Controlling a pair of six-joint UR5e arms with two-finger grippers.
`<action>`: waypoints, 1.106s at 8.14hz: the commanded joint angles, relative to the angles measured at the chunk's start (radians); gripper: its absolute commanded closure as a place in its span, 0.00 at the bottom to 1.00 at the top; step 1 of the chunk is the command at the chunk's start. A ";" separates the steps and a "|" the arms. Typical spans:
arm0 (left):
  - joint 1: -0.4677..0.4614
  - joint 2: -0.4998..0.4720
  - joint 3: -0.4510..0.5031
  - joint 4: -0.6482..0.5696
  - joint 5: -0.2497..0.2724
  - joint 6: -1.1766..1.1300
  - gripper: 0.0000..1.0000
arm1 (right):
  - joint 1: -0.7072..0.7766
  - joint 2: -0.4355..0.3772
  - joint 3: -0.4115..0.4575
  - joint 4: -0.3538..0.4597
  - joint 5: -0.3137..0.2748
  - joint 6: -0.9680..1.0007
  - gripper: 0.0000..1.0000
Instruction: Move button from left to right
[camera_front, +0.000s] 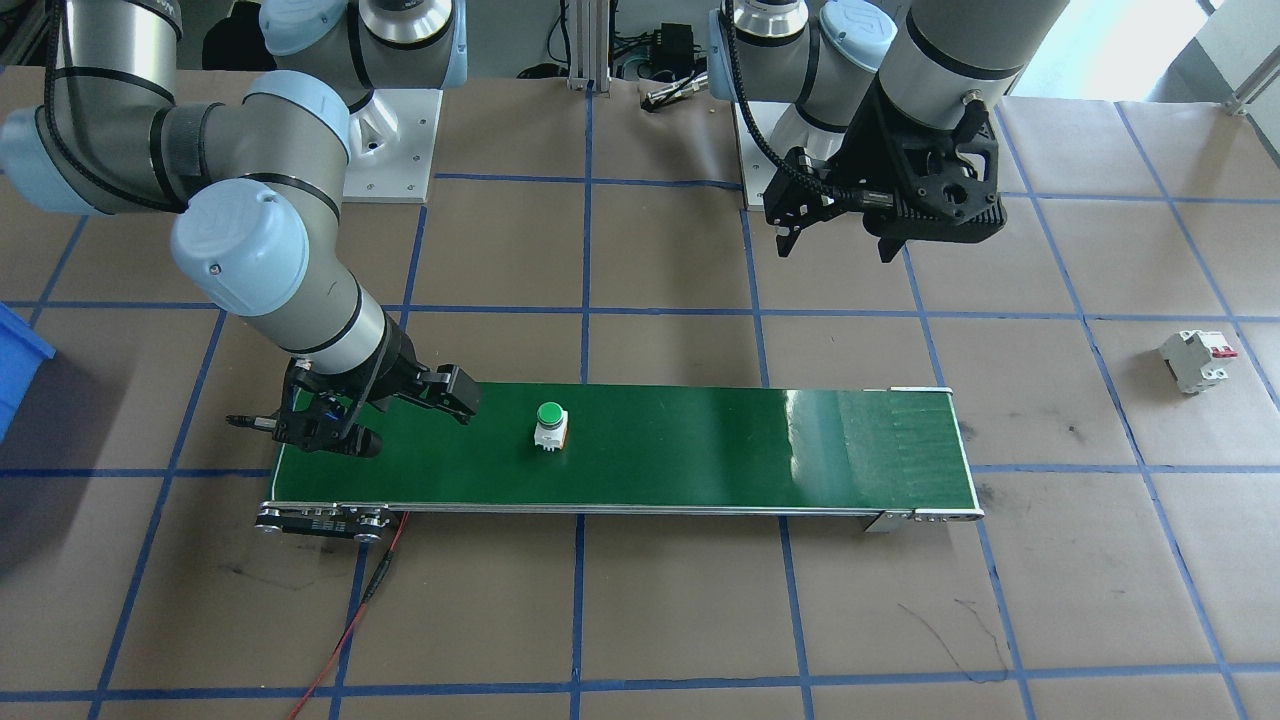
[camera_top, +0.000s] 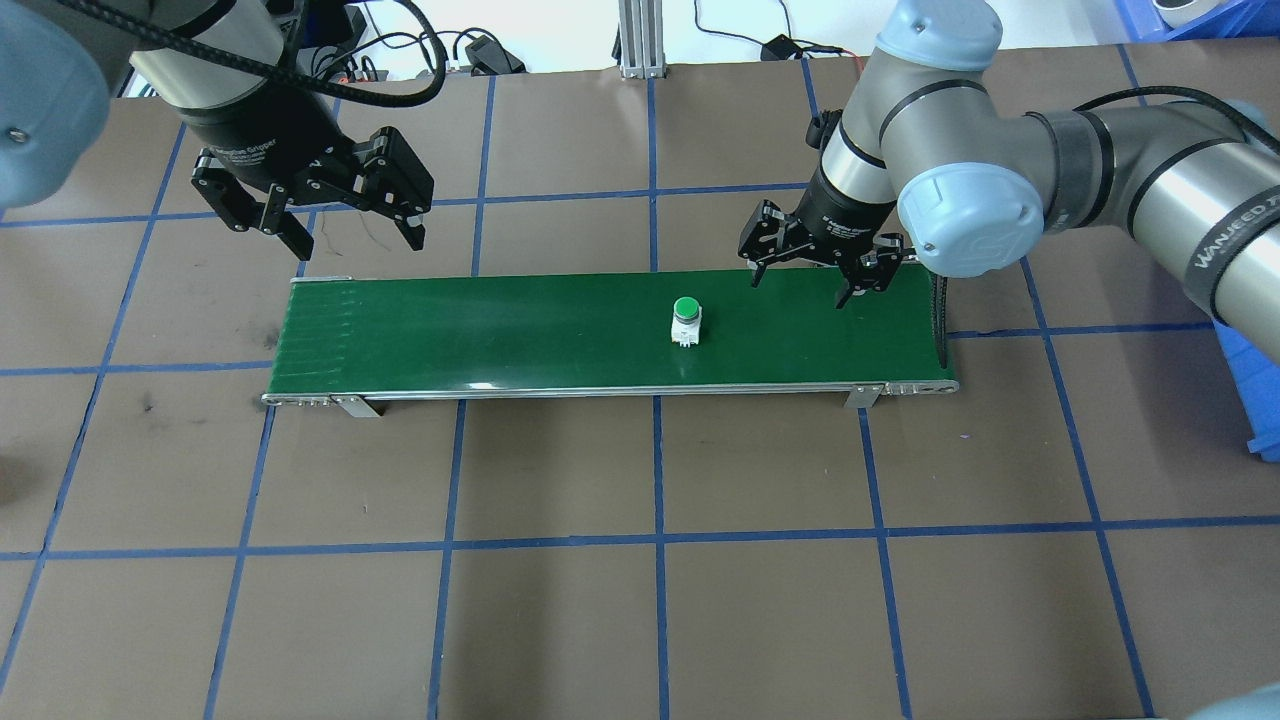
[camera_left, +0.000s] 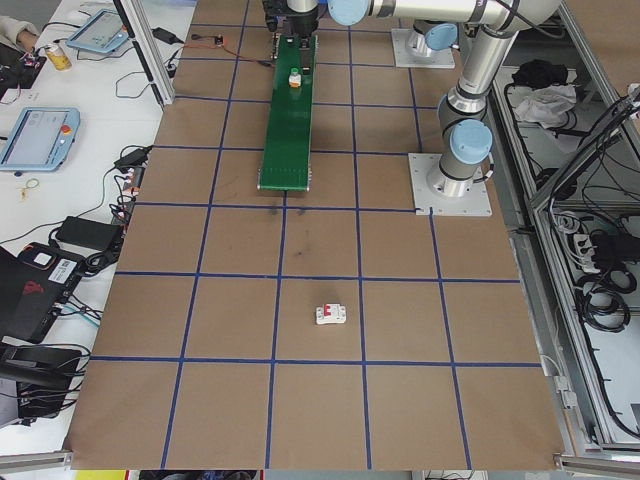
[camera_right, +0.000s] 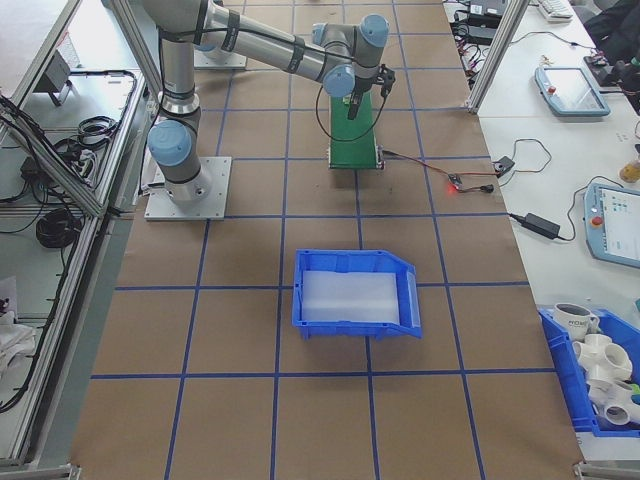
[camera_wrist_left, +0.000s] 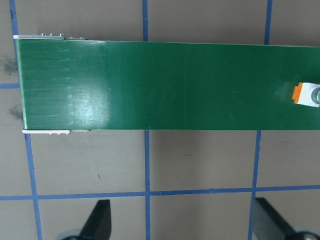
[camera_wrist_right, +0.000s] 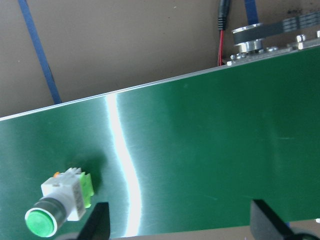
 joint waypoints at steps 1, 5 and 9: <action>-0.001 -0.003 0.013 -0.012 0.016 -0.002 0.00 | 0.041 0.009 0.000 -0.041 0.022 0.070 0.00; 0.000 0.002 0.016 -0.013 0.018 0.000 0.00 | 0.048 0.068 0.001 -0.093 0.019 0.076 0.01; 0.011 0.014 0.022 -0.060 0.015 -0.002 0.00 | 0.046 0.102 0.029 -0.079 -0.119 -0.080 0.93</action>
